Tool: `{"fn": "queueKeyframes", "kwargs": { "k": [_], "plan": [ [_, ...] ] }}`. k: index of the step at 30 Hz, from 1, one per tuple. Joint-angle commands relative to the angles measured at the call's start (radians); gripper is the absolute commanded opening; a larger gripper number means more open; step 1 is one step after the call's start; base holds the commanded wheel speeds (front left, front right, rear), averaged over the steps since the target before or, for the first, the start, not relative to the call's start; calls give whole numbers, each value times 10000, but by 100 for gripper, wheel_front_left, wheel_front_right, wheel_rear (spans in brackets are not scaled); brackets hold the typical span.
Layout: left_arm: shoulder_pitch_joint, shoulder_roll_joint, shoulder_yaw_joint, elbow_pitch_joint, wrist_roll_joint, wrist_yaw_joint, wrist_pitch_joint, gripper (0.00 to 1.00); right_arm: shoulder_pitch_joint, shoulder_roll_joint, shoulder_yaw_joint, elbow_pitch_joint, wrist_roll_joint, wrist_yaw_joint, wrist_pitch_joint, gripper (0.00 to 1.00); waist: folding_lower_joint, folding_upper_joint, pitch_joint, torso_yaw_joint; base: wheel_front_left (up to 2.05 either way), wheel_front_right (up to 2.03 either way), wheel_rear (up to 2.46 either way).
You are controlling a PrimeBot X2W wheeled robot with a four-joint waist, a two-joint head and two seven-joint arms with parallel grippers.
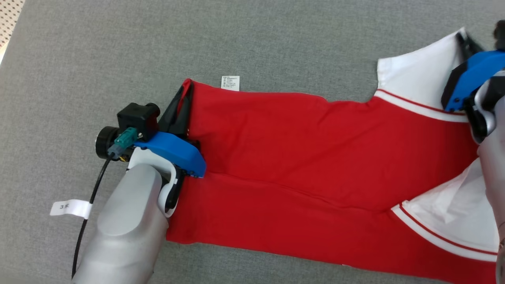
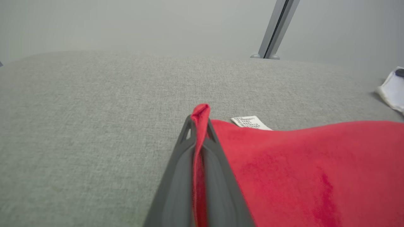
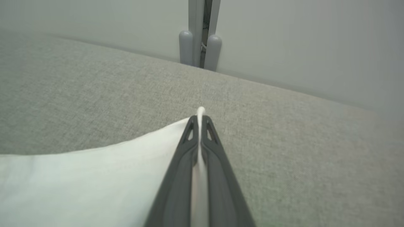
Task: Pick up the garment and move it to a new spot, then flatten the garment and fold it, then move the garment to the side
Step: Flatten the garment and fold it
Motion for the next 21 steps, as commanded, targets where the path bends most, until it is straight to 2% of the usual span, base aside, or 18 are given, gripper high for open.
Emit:
{"fn": "queueKeyframes", "kwargs": {
  "k": [1,4,7,13,16,21],
  "plan": [
    [39,81,195,-172,-19,-13,-22,0,-54,-104,-262,-224,-196,-7,-649,0,0,0,-87,-104,0,0,0],
    [210,203,576,-518,98,14,-22,0,-33,21,-721,-457,-454,-5,-1737,0,0,0,-253,-249,0,0,0],
    [425,316,987,-864,236,74,-22,0,167,225,-1201,-637,-613,-7,-2373,0,0,0,-507,-430,0,0,0],
    [990,422,1542,-914,499,50,-22,0,988,754,-1379,-962,-306,-5,-2679,0,0,0,-1130,-923,0,0,0],
    [1415,449,1798,-1019,619,33,-22,0,1803,1008,-1280,-1817,247,-5,-2686,0,0,0,-1460,-1197,0,0,0],
    [2313,424,2184,-1215,766,5,-22,0,4054,1324,-927,-3532,1457,-5,-2685,0,0,0,-2110,-1613,0,0,0]
  ]
}}
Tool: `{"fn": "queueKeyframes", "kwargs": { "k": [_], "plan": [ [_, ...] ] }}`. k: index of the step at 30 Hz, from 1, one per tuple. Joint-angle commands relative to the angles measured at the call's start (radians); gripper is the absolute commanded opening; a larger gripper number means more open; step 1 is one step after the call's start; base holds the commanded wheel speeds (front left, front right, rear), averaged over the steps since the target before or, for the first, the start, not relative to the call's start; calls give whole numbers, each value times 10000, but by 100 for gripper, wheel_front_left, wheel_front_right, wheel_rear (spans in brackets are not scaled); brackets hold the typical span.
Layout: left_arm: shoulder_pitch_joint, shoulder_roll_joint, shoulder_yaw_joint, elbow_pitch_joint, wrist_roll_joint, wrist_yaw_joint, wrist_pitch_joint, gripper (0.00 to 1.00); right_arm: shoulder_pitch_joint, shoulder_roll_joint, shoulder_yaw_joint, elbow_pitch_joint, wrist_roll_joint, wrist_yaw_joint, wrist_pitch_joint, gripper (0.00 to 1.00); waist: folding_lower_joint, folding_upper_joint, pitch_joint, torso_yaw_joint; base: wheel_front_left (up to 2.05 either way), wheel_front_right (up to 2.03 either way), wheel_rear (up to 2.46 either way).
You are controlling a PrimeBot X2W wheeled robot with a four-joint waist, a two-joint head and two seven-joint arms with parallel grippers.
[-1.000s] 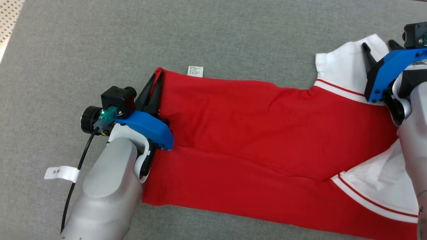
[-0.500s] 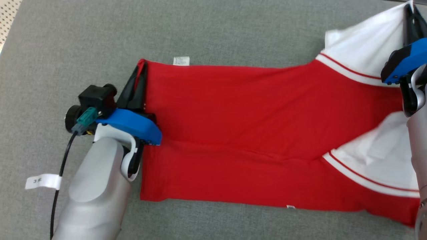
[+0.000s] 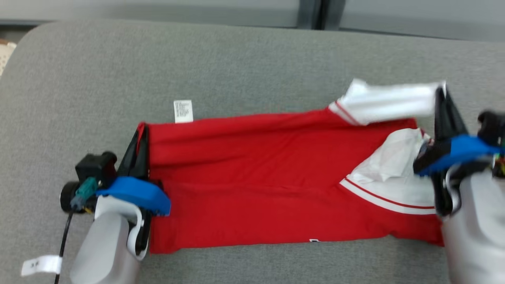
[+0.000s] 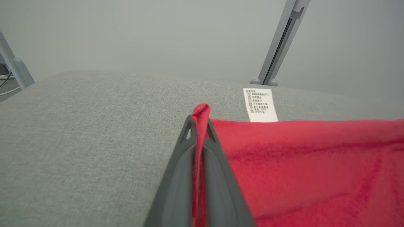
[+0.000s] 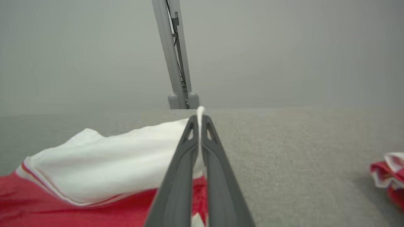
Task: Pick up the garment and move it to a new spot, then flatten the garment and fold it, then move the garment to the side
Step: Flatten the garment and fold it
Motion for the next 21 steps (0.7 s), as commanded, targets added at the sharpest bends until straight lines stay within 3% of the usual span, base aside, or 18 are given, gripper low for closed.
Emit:
{"fn": "queueKeyframes", "kwargs": {
  "k": [1,6,11,12,13,14,21],
  "plan": [
    [466,21,183,-69,69,-41,-22,0,984,108,123,-529,450,-3,-43,0,0,0,-551,-434,0,0,0],
    [1554,-62,657,-20,169,-55,-24,0,3032,347,379,-1530,1266,-3,-45,0,0,0,-1099,-799,0,0,0],
    [2350,-157,946,66,326,-54,-23,0,4076,473,801,-1692,1422,-3,-46,0,0,0,-1421,-970,0,0,0],
    [2525,-208,1006,102,370,-22,-23,8,4254,485,830,-1537,1444,-3,-46,0,0,0,-1485,-993,0,0,0],
    [2697,-243,1044,135,403,-1,-23,49,4371,503,796,-1374,1483,-3,-47,49,0,0,-1547,-1018,0,0,0],
    [2838,-275,1082,157,467,22,-23,100,4356,513,714,-1383,1499,-3,-47,100,0,0,-1589,-1034,0,0,0],
    [3958,-519,1651,-1354,1233,717,-23,100,4482,594,409,-1747,855,-2,-47,100,0,0,-1980,-927,0,0,0]
  ]
}}
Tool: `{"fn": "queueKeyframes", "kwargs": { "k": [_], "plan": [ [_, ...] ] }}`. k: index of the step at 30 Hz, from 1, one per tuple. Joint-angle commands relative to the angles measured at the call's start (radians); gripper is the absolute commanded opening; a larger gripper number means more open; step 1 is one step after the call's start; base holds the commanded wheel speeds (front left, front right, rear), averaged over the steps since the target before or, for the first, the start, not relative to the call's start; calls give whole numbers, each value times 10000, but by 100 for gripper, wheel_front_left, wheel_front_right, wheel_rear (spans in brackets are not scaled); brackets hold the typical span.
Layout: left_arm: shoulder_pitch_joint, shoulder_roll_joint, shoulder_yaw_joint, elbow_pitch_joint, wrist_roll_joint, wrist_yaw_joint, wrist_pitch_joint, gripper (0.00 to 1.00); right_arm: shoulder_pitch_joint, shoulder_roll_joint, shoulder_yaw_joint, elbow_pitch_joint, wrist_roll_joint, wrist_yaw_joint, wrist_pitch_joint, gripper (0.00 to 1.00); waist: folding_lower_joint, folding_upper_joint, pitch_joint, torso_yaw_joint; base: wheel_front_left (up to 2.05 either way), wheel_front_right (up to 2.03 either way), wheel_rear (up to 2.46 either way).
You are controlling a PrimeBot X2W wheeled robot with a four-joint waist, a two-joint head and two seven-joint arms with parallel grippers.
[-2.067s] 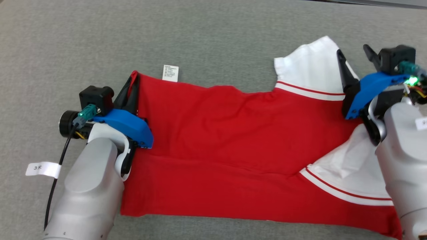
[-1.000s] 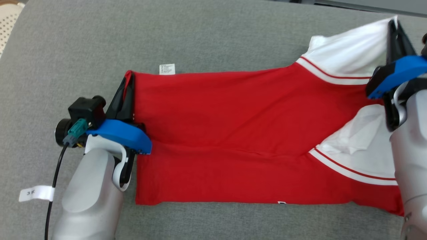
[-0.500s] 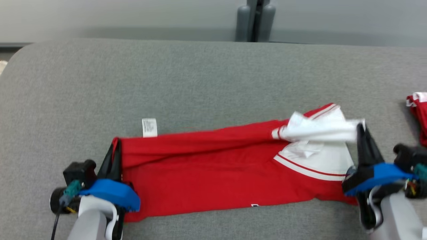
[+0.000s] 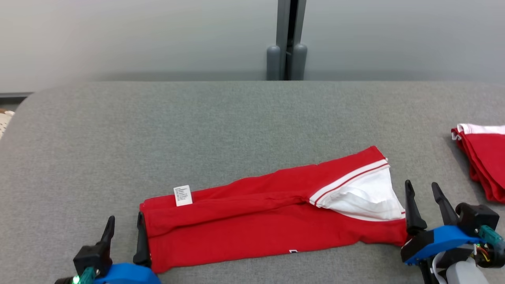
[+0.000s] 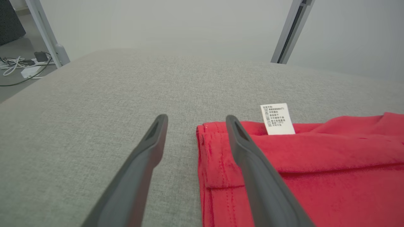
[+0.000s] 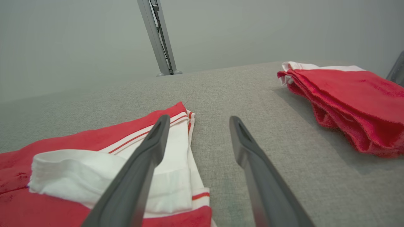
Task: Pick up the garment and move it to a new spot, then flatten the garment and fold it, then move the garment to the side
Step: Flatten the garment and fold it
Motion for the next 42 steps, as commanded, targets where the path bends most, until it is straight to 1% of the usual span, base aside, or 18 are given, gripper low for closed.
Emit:
{"fn": "queueKeyframes", "kwargs": {
  "k": [1,4,7,12,15,18,22,26,29,32,33,34,35,38,42],
  "plan": [
    [254,-18,111,-228,84,83,-23,100,199,45,0,-114,-205,0,-43,100,1,0,-114,47,0,0,0],
    [672,-119,70,-624,284,92,-23,100,499,107,-151,-158,-358,0,-43,100,1,0,-416,182,0,0,0],
    [959,-166,-111,-615,418,-24,-23,100,864,194,-311,-22,-410,0,-45,100,1,0,-697,307,0,0,0],
    [1203,-194,-343,-606,261,-18,-23,100,1276,263,-297,244,-467,0,-45,100,1,0,-877,377,0,0,0],
    [1191,-183,-548,-558,84,7,-23,100,1125,291,-165,432,-534,0,-44,100,1,0,-806,383,0,0,0],
    [1014,-193,-760,-502,-45,-10,-23,100,566,289,-38,723,-620,0,-45,100,1,0,-614,415,0,0,0],
    [769,-192,-1007,-403,-90,-40,-23,100,-293,256,-65,1559,-787,0,45,100,1,0,-317,536,0,0,0],
    [515,-188,-1180,-330,-149,-59,-23,100,-1104,206,-313,2647,-1056,0,423,100,1,0,-54,722,0,0,0],
    [399,-193,-1276,-284,-185,-47,-23,100,-1386,223,-577,3578,-1294,0,737,100,1,0,94,860,0,0,0],
    [351,-192,-1272,-259,-224,-19,-23,100,-1365,304,-510,4497,-1184,0,969,100,1,0,172,929,0,0,0],
    [354,-193,-1249,-262,-236,-2,-23,100,-1329,336,-462,4733,-1100,0,980,91,1,0,189,926,0,0,0],
    [375,-192,-1217,-268,-220,-1,-23,100,-1316,355,-383,4900,-1033,0,928,41,1,0,200,905,0,0,0],
    [412,-191,-1176,-279,-219,8,-23,100,-1331,370,-310,5003,-959,0,822,0,1,0,202,858,0,0,0],
    [573,-194,-1024,-297,-234,27,-23,100,-1407,302,-415,4971,-809,-3,364,0,1,0,146,605,0,0,0],
    [659,-200,-979,-288,-291,0,-23,100,-1444,-250,-955,4443,-739,-23,9,0,1,0,-11,90,0,0,0]
  ]
}}
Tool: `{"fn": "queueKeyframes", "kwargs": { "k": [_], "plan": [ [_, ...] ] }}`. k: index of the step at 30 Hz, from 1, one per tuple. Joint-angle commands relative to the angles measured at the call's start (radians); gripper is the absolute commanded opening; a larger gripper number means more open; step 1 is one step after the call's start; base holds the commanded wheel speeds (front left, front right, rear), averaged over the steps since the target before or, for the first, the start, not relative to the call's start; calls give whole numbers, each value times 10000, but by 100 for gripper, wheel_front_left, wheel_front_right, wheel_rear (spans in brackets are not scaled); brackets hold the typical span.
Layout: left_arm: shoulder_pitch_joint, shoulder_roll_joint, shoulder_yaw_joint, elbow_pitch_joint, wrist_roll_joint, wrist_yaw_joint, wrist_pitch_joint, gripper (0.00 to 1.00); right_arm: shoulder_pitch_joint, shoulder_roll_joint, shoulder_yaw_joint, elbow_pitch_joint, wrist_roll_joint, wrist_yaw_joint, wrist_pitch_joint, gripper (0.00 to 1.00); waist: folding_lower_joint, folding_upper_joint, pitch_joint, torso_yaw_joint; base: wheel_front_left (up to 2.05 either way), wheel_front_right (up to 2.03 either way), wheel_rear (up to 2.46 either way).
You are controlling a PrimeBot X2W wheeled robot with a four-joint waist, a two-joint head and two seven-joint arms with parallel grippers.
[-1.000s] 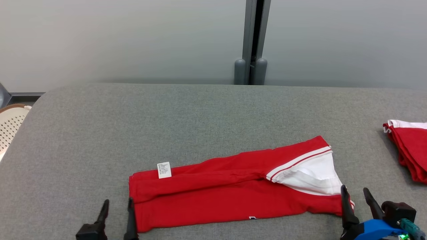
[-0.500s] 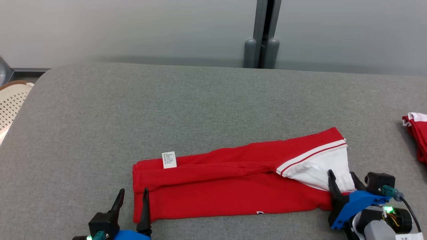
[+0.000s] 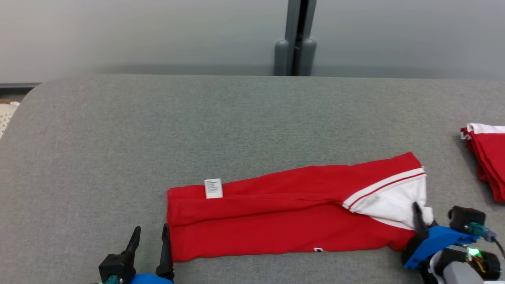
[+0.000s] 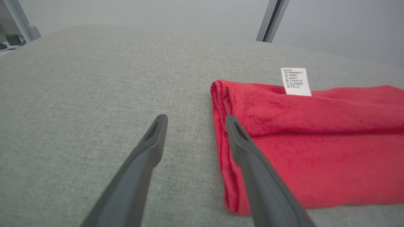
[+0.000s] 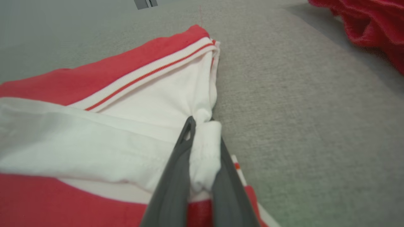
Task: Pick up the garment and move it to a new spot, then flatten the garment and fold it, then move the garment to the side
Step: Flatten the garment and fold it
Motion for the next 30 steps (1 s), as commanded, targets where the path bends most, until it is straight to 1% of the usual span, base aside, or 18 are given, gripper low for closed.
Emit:
{"fn": "queueKeyframes", "kwargs": {
  "k": [1,4,6,8,10,12,15,19,23,26,27,30],
  "plan": [
    [24,-15,8,-18,-66,-23,-23,100,314,-397,-321,-141,92,-51,-38,0,-1,0,-198,-354,0,0,0],
    [-46,-12,-101,-11,-160,-38,-23,100,520,-476,-718,-929,3,-37,-62,0,-1,0,-289,-725,0,0,0],
    [-135,-9,-254,-8,-216,-32,-23,100,727,-490,-771,-1459,-122,-34,-64,0,-1,0,-319,-909,0,0,0],
    [-215,-11,-364,-19,-290,2,-23,100,840,-374,-642,-2095,-81,-34,-69,0,-1,0,-322,-1029,0,0,0],
    [-262,-3,-469,-16,-362,55,-23,100,970,-233,-261,-2814,60,-31,-68,0,-1,0,-310,-1082,0,0,0],
    [-278,-8,-588,1,-367,66,-23,100,1095,-71,307,-3588,345,-31,-70,0,-1,0,-306,-1087,0,0,0],
    [-253,-3,-632,58,-312,57,-23,100,1299,87,1487,-4518,796,-31,-68,0,-1,0,-329,-955,0,0,0],
    [-124,-8,-646,165,-245,51,-23,100,1437,180,3191,-5245,1461,-31,-64,0,-1,0,-402,-557,0,0,0],
    [-74,-8,-685,236,-229,27,-23,100,1282,192,4566,-5416,2049,-31,-66,0,-1,0,-436,-4,0,0,0],
    [-43,-6,-763,288,-233,2,-23,100,1003,202,5422,-5191,2470,-31,-65,0,-1,0,-458,463,0,0,0],
    [-43,-6,-763,288,-233,2,-23,100,1003,202,5422,-5191,2470,-31,-65,0,-1,0,-458,463,0,0,0],
    [-2,-11,-855,326,-271,-5,-23,100,669,203,6198,-4807,2743,-31,-66,0,-1,0,-450,879,0,0,0]
  ]
}}
